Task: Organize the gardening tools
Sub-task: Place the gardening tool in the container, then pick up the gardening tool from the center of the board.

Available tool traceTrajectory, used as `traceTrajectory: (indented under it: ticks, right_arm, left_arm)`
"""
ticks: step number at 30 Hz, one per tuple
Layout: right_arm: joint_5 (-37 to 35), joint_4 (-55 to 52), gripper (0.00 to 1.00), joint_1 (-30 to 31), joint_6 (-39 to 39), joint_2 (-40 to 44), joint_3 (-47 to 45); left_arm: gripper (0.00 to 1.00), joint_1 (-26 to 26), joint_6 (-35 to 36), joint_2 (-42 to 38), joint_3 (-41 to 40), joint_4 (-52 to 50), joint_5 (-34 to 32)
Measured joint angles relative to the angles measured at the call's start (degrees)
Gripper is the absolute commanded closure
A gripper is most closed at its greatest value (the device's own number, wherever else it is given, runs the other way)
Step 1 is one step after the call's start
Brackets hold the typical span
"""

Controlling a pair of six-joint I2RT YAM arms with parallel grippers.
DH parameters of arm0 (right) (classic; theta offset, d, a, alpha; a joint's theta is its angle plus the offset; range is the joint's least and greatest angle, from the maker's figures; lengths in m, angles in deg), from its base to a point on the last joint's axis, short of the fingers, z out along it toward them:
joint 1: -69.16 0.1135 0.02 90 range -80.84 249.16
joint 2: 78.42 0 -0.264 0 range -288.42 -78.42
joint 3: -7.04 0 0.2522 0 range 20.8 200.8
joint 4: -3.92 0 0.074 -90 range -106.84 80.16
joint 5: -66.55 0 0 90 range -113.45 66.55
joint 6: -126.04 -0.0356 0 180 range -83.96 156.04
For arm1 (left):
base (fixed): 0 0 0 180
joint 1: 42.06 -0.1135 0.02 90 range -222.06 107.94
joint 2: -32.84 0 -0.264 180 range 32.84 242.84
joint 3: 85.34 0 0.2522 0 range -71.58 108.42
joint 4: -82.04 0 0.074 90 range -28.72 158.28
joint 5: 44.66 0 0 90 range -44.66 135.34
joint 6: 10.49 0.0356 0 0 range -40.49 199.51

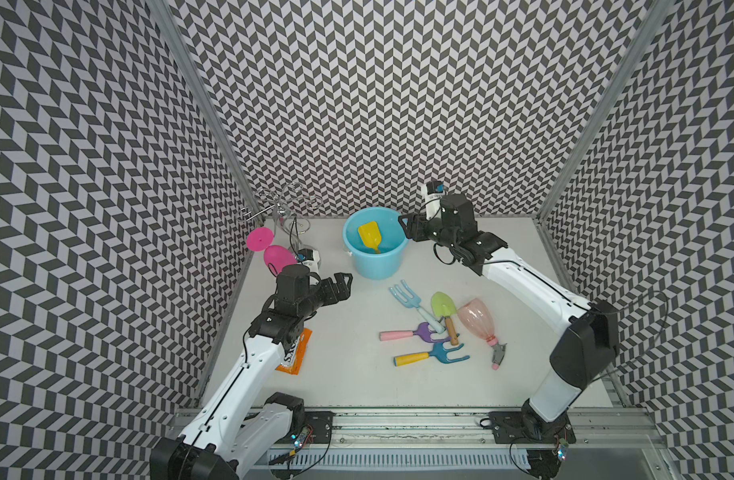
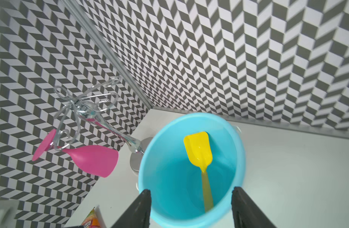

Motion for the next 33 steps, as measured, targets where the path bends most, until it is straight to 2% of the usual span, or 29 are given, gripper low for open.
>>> traceTrajectory:
  ticks: [4, 9, 18, 28, 33]
  right_arm:
    - [-0.3, -1.5, 0.34, -0.5, -1.0, 5.6, -11.5]
    - [0.2, -5.5, 0.35, -0.5, -1.0, 8.7, -19.8]
    - [2.6, -9.7, 0.37, -0.1, -0.5, 8.7, -25.9]
    - [3.2, -10.3, 0.43, 2.6, 0.8, 3.5, -27.4]
    - [2.9, -10.4, 0.46, 3.8, 1.3, 0.1, -27.5]
  left_arm:
    - [0.08, 3.9, 0.3, 2.0, 1.9, 0.5, 0.2]
    - [0.11, 9.8, 1.3, 6.1, 4.3, 1.3, -0.6]
    - [0.11, 17.5, 2.6, 12.0, 6.4, 2.6, -2.3]
    - [0.14, 21.1, 2.8, 14.2, 6.3, 3.4, -3.7]
    - [0.14, 21.6, 2.6, 13.6, 3.6, 3.7, -4.8]
